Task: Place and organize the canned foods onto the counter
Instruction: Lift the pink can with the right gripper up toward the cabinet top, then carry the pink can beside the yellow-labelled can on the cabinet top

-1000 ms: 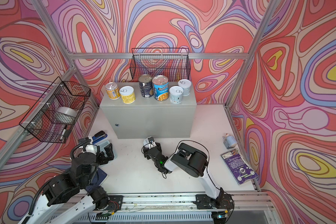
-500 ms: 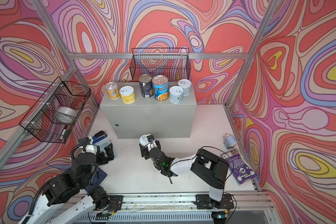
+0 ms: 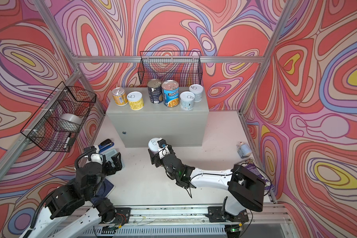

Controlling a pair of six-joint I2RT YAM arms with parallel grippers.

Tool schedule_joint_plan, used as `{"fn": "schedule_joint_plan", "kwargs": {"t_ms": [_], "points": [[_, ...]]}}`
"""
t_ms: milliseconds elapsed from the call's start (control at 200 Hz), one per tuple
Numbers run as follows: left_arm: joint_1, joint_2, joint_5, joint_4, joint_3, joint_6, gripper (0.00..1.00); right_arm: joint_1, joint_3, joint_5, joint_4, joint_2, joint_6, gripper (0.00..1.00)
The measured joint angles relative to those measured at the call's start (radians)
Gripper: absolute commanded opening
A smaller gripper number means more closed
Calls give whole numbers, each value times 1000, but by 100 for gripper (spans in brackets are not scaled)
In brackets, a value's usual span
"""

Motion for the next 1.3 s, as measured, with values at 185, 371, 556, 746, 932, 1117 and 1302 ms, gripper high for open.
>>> {"fn": "schedule_joint_plan", "kwargs": {"t_ms": [185, 371, 556, 746, 932, 1117, 1302], "points": [[0, -11, 3, -4, 0, -11, 100, 0, 9, -12, -27, -61, -64, 51], [0, -11, 13, -4, 0, -18, 100, 0, 85, -47, -39, -71, -130, 51], [0, -11, 21, -4, 0, -19, 100, 1, 192, -85, -61, -71, -183, 51], [0, -13, 23, -4, 0, -19, 100, 1, 342, -89, -90, -35, -240, 51], [0, -21, 23, -5, 0, -18, 100, -3, 495, -74, -127, 52, -289, 51], [0, -32, 23, -10, 0, -18, 100, -37, 620, -76, -200, 146, -304, 50], [0, -51, 23, -20, 0, -18, 100, -127, 683, -96, -265, 191, -261, 48]]}}
